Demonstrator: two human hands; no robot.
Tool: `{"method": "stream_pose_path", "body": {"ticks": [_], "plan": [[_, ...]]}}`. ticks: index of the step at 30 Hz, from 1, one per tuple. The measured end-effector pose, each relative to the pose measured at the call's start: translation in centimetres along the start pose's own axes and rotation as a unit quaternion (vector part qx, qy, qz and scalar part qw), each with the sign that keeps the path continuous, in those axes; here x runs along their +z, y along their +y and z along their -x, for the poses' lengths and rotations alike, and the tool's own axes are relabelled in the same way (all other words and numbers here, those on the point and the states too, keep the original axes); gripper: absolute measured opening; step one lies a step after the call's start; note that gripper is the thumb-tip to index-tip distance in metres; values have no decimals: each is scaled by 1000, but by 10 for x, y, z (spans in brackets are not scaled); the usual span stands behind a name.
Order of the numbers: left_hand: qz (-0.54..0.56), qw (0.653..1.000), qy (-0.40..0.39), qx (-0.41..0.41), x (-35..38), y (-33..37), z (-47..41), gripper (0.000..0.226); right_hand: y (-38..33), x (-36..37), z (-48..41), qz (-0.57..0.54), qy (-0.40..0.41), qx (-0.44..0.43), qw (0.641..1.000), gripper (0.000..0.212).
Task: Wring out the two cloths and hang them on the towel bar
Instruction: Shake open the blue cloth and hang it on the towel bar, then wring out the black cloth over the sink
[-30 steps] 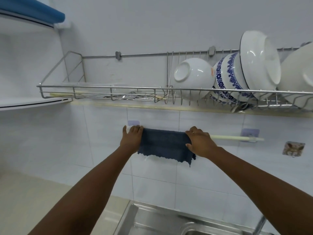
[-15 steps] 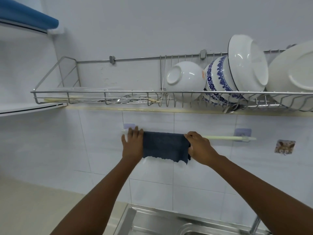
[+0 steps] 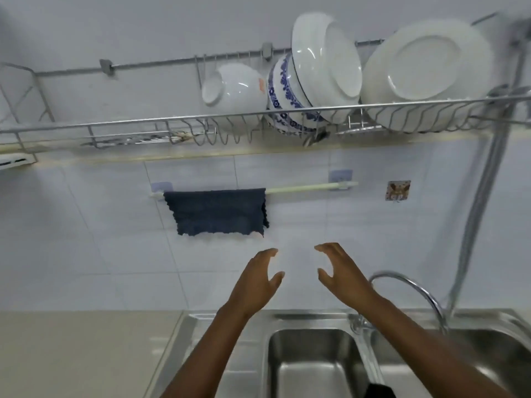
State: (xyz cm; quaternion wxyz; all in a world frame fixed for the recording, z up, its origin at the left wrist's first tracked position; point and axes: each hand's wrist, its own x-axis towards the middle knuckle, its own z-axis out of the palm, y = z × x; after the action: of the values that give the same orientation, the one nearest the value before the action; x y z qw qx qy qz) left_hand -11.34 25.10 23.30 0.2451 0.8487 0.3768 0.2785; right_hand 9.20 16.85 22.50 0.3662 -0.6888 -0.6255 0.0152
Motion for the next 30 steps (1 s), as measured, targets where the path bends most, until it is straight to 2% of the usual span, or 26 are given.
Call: {"method": "stream_pose_path", "body": {"ticks": [8,14,18,23,27,30], "plan": [[20,994,-102,-15,141,14,62,49,80,0,117,-36,-29,104,994,46],[45,984,-167,-34,220,15,94,57,127,14,169,-45,-80,165,982,51],[51,979,-192,-36,251,5,103,65,154,31,191,-37,-122,202,971,49],[53,975,-196,-84,283,-3,110,63,191,56,204,-30,-174,243,954,50],[57,971,-200,-117,296,-5,117,58,208,75,214,10,-262,283,922,54],[49,969,-204,-128,302,-9,123,57,218,93,226,29,-315,269,910,63]]}}
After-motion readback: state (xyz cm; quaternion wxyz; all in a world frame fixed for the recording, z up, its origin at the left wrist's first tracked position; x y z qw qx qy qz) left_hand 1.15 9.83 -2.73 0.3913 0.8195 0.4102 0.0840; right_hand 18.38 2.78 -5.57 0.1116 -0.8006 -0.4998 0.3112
